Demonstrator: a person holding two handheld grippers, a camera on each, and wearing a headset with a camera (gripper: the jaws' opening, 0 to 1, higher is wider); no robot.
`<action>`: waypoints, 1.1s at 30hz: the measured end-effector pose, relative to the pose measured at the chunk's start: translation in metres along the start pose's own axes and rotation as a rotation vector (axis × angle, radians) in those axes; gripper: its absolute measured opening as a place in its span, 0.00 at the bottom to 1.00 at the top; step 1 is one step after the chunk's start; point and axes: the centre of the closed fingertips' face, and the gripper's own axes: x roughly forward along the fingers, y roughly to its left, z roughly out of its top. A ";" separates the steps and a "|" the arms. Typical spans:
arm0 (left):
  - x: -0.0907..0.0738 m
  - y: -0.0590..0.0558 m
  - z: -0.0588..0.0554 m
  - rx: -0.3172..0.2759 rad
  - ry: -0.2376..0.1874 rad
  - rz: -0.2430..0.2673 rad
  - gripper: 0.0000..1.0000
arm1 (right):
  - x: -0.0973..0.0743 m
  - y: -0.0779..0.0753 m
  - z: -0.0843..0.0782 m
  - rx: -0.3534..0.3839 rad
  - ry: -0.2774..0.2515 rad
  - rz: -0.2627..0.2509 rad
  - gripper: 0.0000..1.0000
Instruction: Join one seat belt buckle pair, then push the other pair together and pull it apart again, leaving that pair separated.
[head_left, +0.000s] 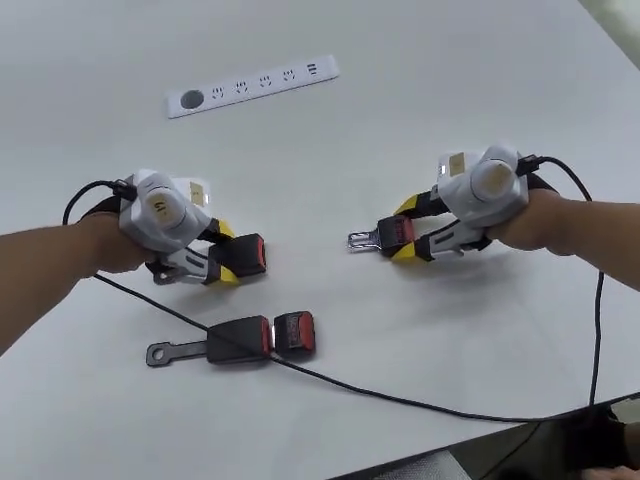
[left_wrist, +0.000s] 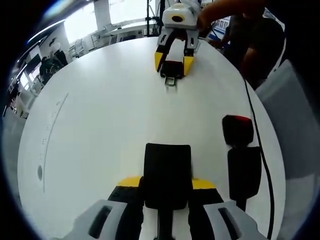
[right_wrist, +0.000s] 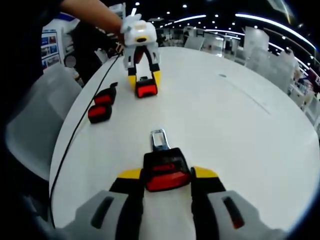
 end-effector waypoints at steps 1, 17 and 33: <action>0.000 0.000 0.000 -0.005 -0.004 0.001 0.35 | 0.000 0.000 0.000 0.002 -0.001 -0.002 0.37; 0.001 0.000 0.001 0.000 -0.019 0.002 0.35 | -0.005 -0.004 -0.006 0.012 -0.009 -0.005 0.37; -0.018 0.023 0.031 -0.248 -0.125 0.194 0.83 | -0.023 -0.022 0.019 0.160 -0.103 -0.206 0.79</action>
